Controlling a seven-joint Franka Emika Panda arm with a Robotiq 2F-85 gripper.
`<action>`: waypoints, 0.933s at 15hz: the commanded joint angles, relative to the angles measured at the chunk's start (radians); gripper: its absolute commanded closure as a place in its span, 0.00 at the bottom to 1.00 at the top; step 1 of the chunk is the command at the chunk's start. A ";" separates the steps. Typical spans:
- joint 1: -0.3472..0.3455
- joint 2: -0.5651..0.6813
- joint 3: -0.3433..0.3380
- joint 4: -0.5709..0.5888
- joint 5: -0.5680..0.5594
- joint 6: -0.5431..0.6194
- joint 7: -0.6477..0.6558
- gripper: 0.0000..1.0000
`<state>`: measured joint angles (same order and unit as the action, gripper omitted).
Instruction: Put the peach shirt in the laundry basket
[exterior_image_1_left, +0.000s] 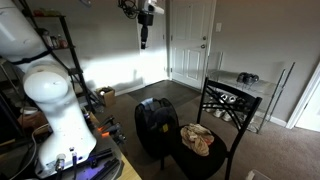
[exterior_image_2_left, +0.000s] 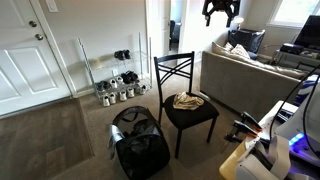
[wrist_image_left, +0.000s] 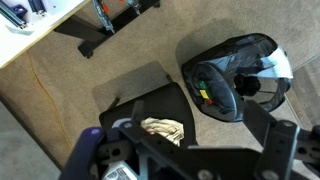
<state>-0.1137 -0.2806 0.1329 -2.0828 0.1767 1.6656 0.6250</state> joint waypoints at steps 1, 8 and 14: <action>0.017 0.166 -0.042 0.141 -0.008 0.042 0.041 0.00; 0.051 0.342 -0.106 0.157 0.005 0.324 0.093 0.00; 0.054 0.434 -0.170 0.105 0.006 0.495 0.197 0.00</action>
<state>-0.0722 0.1329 -0.0003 -1.9468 0.1801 2.1000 0.7652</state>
